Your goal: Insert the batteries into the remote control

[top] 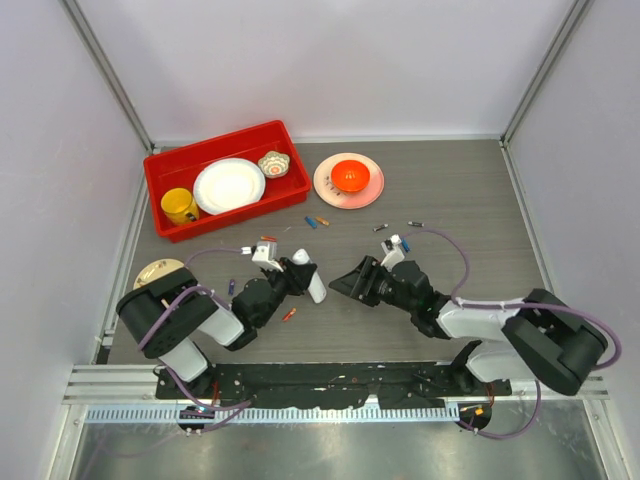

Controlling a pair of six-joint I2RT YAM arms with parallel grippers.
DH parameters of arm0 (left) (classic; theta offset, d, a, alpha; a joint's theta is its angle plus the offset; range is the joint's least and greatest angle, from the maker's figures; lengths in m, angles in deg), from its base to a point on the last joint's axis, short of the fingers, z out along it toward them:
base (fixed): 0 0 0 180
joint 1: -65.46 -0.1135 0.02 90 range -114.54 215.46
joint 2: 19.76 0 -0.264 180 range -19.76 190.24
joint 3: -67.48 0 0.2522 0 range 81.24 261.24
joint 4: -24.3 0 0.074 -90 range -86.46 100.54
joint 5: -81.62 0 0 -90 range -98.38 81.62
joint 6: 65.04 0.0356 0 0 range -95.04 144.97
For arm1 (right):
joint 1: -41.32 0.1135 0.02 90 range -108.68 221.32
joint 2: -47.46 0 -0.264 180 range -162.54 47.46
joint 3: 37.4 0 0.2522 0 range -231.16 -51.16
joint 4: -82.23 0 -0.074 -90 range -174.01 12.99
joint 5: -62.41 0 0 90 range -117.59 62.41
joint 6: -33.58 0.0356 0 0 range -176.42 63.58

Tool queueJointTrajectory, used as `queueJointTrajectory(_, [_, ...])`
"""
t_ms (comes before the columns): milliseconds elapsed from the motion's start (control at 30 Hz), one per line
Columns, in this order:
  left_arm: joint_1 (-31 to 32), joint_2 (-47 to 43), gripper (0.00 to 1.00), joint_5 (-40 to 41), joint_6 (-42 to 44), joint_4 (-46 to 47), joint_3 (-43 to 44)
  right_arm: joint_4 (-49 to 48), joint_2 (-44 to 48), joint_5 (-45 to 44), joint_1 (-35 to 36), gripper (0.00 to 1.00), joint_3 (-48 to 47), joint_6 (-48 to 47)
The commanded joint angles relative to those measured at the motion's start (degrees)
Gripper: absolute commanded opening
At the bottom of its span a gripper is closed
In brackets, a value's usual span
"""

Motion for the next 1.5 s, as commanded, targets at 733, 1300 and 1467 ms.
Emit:
queueJointTrajectory(733, [2.62, -2.75, 0.0, 7.54, 4.96, 13.24, -3.18, -49.35, -32.31, 11.48, -0.77, 0.54, 0.06, 22.37])
queueJointTrajectory(1300, [3.06, -2.31, 0.0, 7.62, 4.61, 13.24, -3.36, -53.31, -37.06, 10.61, -0.33, 0.43, -2.23, 24.65])
queueJointTrajectory(1467, [3.15, -2.23, 0.0, 7.62, 4.35, 13.24, -3.36, -54.1, -37.33, 10.34, -0.15, 0.41, -2.58, 24.83])
